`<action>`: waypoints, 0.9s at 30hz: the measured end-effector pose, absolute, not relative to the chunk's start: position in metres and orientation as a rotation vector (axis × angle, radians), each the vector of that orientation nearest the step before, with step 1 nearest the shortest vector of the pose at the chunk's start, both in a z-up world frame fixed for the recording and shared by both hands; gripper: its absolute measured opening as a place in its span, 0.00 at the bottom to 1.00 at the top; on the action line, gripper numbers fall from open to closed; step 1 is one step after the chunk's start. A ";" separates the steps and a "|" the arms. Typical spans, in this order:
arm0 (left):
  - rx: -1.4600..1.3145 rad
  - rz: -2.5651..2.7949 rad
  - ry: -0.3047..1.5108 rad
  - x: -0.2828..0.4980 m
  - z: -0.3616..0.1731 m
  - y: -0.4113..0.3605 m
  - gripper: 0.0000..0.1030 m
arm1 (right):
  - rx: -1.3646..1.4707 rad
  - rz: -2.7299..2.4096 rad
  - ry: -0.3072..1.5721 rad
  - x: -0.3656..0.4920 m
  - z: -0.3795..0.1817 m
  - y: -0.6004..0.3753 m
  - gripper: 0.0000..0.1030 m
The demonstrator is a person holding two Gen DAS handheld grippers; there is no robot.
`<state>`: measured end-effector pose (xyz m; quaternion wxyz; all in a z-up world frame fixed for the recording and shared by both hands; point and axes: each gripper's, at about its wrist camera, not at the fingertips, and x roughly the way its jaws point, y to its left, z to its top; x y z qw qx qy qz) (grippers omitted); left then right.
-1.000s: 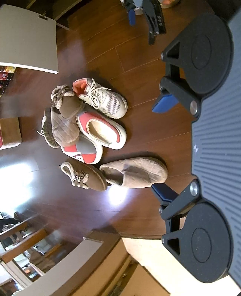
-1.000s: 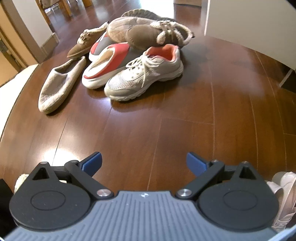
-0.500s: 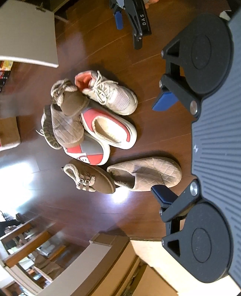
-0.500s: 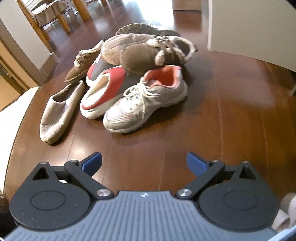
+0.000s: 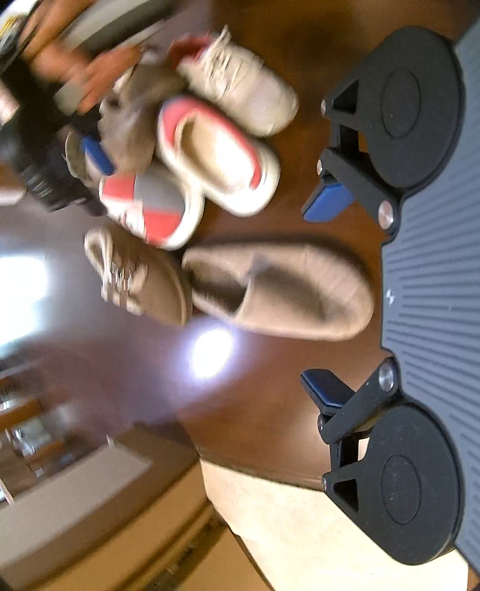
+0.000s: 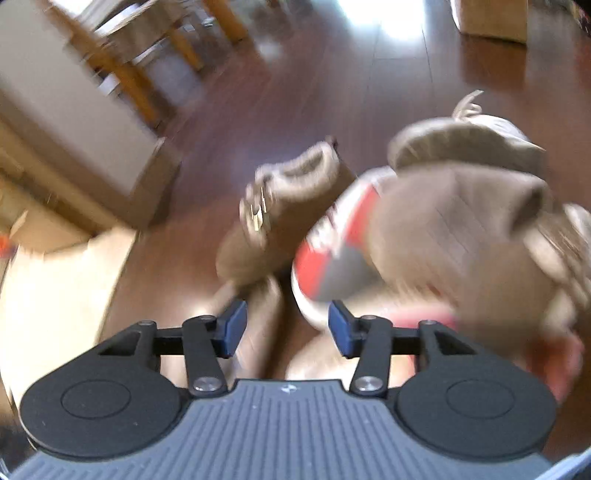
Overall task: Organize scattered shoes
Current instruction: 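Grasp a brown fleece-lined buckle shoe by its heel with the right gripper, then carry the brown buckle shoe near the loafers and set it down with the right gripper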
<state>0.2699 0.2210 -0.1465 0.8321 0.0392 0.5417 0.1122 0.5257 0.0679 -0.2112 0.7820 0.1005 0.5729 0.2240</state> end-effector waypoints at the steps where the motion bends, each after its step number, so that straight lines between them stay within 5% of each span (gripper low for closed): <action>1: 0.075 0.255 1.154 0.270 -0.150 0.232 0.86 | 0.259 0.425 1.257 0.549 -0.219 0.083 0.44; 10: -0.009 0.380 1.227 0.255 -0.173 0.313 0.86 | 0.410 -0.090 1.356 0.639 -0.311 0.146 0.50; 13: -0.019 0.394 1.236 0.247 -0.174 0.322 0.86 | 0.344 -0.047 1.345 0.633 -0.335 0.156 0.29; 17: -0.014 0.401 1.224 0.238 -0.168 0.317 0.86 | 0.416 0.162 1.254 0.609 -0.324 0.139 0.10; 27: 0.006 0.275 1.160 0.226 -0.135 0.234 0.86 | 0.593 0.596 1.180 0.477 -0.204 0.021 0.09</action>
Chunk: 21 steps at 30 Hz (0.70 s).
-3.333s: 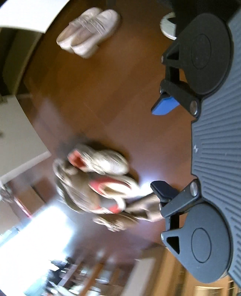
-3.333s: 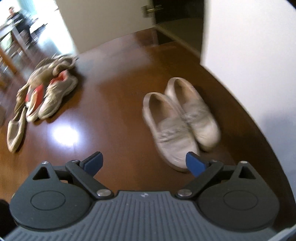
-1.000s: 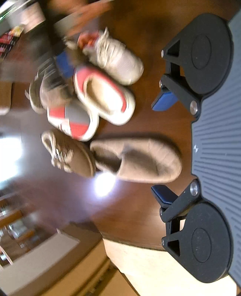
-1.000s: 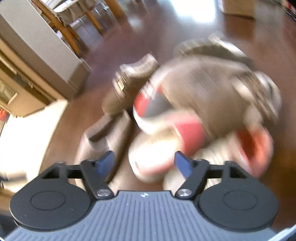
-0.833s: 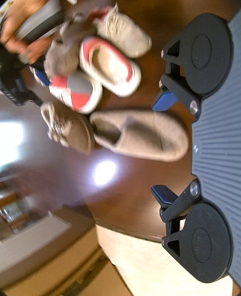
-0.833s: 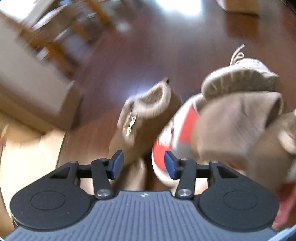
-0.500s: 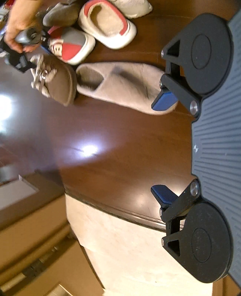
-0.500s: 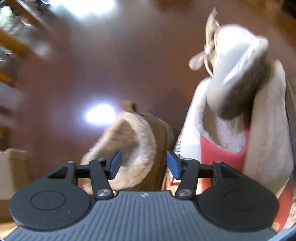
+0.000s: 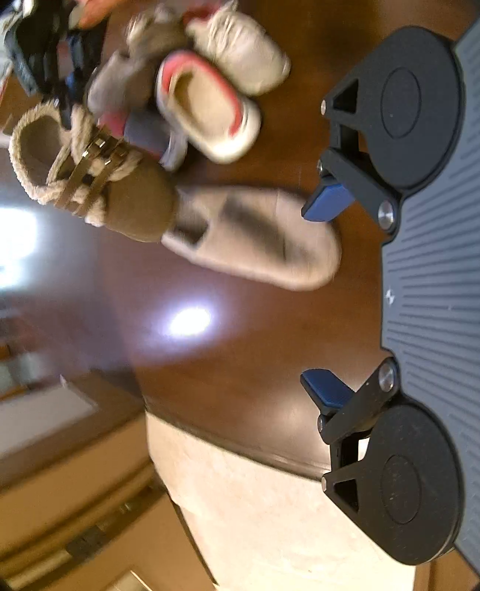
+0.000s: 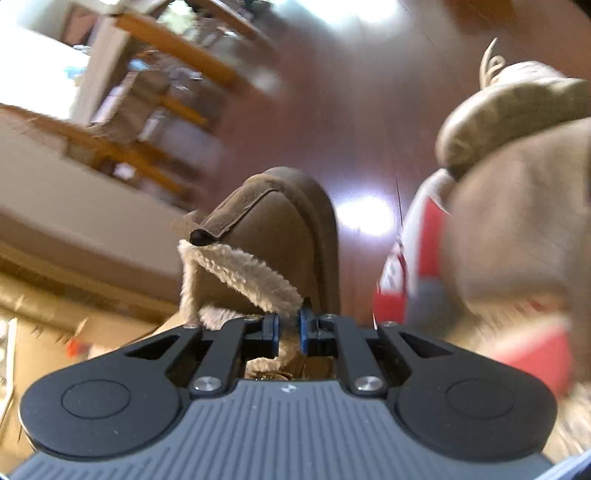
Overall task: Organize scattered shoes
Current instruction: 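Carry the brown buckle shoe near the loafers and set it down with the right gripper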
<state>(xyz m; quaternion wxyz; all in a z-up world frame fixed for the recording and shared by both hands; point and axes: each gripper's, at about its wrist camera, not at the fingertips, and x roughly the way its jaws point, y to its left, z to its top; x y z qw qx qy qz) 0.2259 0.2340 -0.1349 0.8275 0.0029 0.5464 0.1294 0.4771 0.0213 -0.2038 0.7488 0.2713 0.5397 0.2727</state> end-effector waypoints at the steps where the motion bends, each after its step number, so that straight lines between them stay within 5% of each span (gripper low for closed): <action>1: 0.020 0.257 1.155 0.225 -0.132 0.225 0.86 | 0.604 0.611 1.181 0.452 -0.188 -0.007 0.09; 6: 0.208 0.044 1.138 0.215 -0.108 0.140 0.86 | 0.522 0.590 1.276 0.337 -0.143 -0.123 0.09; 12: 0.342 -0.112 1.177 0.219 -0.099 0.058 0.86 | 0.386 0.335 1.471 0.246 -0.210 -0.231 0.14; 15: 0.397 -0.164 1.202 0.211 -0.095 0.023 0.86 | 0.298 0.226 1.390 0.196 -0.249 -0.282 0.45; 17: 0.436 -0.222 1.207 0.201 -0.091 -0.001 0.87 | 0.250 0.218 1.269 0.161 -0.240 -0.303 0.82; 19: 0.523 -0.282 1.202 0.191 -0.093 -0.032 0.87 | 0.232 0.249 1.167 0.122 -0.231 -0.315 0.99; 21: 0.576 -0.308 1.188 0.189 -0.103 -0.061 0.87 | 0.178 0.275 1.139 0.084 -0.230 -0.312 0.99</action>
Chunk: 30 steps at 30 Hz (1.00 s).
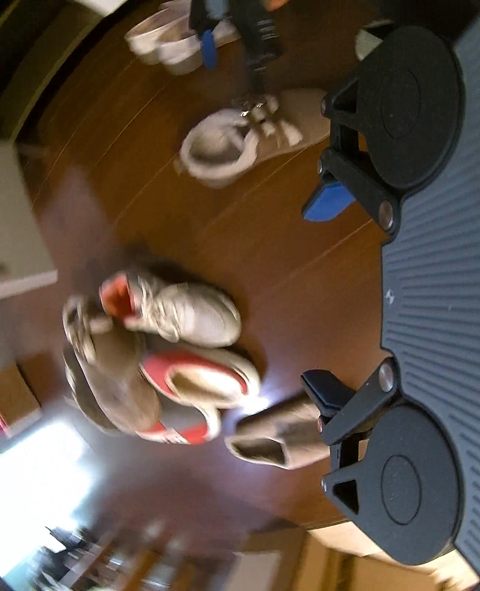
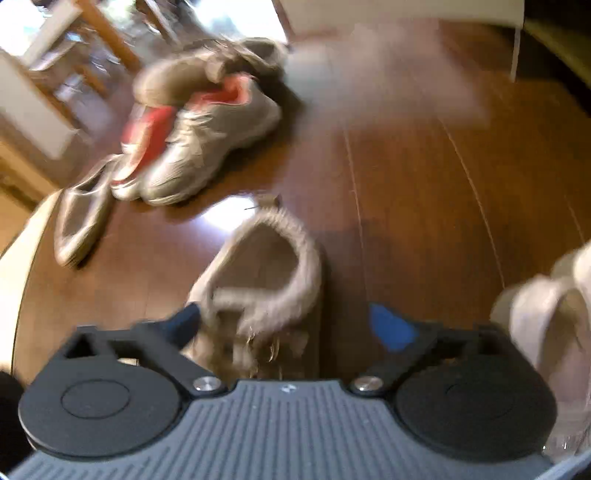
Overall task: Organize scattered shoes
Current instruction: 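Carry the brown buckle shoe near the loafers and set it down with the right gripper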
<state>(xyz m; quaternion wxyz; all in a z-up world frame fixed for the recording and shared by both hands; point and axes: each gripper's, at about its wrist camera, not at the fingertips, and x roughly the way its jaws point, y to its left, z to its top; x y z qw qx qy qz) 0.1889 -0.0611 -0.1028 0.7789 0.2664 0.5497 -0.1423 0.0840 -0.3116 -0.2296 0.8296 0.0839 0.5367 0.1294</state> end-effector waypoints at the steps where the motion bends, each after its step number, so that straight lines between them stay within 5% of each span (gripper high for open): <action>1: 0.584 -0.312 1.186 0.191 -0.108 -0.072 0.88 | 0.122 0.281 1.152 0.064 -0.234 -0.302 0.99; 11: 0.567 -0.281 1.160 0.225 -0.114 -0.116 0.88 | -0.137 0.123 1.118 0.060 -0.278 -0.202 0.98; 12: 0.555 -0.280 1.166 0.230 -0.115 -0.117 0.88 | -0.145 0.095 1.114 0.070 -0.283 -0.203 0.90; 19: 0.552 -0.286 1.205 0.253 -0.136 -0.125 0.88 | -0.122 0.247 1.155 0.160 -0.297 -0.270 0.76; 30: 0.574 -0.285 1.275 0.272 -0.170 -0.126 0.88 | -0.288 0.230 1.218 0.314 -0.301 -0.470 0.75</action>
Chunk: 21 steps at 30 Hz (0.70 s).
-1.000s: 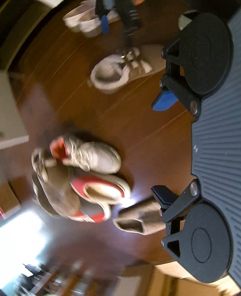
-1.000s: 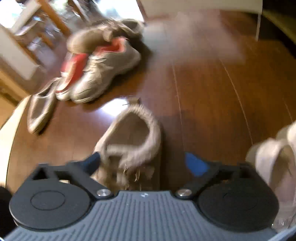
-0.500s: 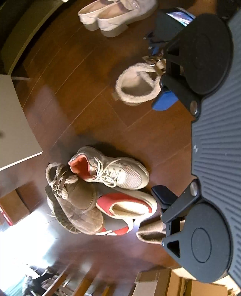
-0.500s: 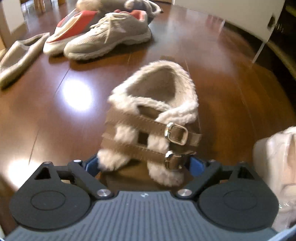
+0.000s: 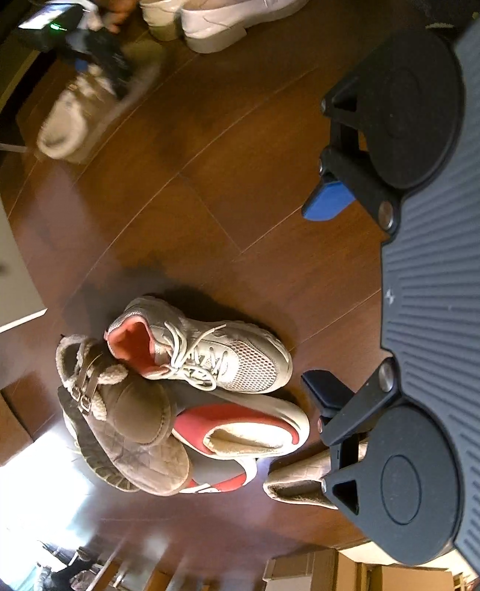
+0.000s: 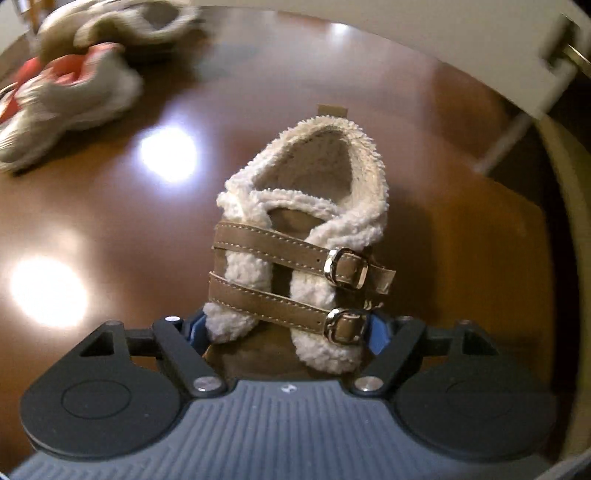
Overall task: Organize scattered shoes
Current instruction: 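Carry the brown buckle shoe near the loafers and set it down with the right gripper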
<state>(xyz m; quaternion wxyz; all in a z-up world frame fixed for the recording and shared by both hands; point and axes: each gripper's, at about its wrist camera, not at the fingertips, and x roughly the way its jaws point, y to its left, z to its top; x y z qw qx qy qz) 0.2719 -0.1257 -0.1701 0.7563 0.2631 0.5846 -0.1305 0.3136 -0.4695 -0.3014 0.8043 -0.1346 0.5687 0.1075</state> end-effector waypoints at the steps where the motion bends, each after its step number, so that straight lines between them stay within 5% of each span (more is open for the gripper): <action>1: 0.580 -0.289 1.277 0.274 -0.175 -0.129 0.88 | -0.297 0.225 1.217 0.313 -0.303 -0.483 0.75; 9: 0.586 -0.324 1.278 0.277 -0.182 -0.144 0.88 | -0.307 0.227 1.197 0.301 -0.313 -0.515 0.75; 16: 0.607 -0.325 1.238 0.274 -0.175 -0.150 0.88 | -0.349 0.160 1.156 0.297 -0.318 -0.513 0.92; 21: 0.613 -0.343 1.215 0.267 -0.165 -0.158 0.88 | -0.238 -0.030 1.040 0.275 -0.289 -0.497 0.92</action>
